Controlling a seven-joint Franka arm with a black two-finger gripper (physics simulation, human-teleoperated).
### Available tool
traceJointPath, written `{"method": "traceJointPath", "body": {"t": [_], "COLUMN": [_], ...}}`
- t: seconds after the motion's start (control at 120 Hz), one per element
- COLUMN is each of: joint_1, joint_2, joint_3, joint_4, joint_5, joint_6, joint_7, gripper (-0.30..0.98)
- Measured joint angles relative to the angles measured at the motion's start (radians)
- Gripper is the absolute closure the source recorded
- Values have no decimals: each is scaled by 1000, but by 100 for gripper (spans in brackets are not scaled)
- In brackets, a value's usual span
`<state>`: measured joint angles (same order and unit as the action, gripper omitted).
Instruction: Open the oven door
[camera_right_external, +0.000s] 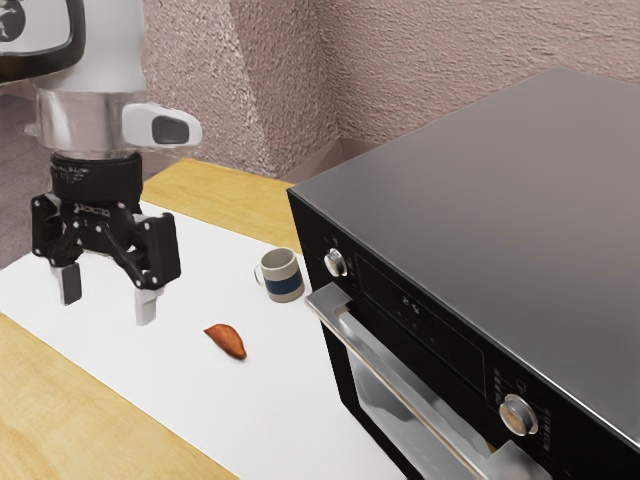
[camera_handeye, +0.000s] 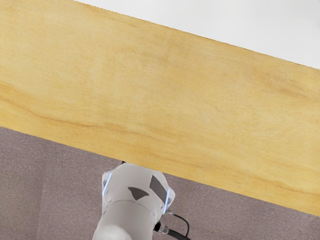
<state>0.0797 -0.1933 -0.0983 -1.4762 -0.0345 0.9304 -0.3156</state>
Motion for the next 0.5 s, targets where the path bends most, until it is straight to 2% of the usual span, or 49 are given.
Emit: {"method": "traceJointPath", "body": {"t": [0.15, 0.267, 0.35, 0.4, 0.5], "joint_1": [25, -44, -81, -141, -257], "joint_2": [-29, -184, -499, -668, -781], "joint_3": [0, 4, 24, 43, 104], "joint_4": [-7, -53, -385, -557, -715], "joint_5": [-22, 19, 27, 34, -25], "joint_6": [180, 226, 322, 394, 576], "joint_7": [-122, -215, -280, -315, -429], "gripper": [0, 0, 0, 0, 0]}}
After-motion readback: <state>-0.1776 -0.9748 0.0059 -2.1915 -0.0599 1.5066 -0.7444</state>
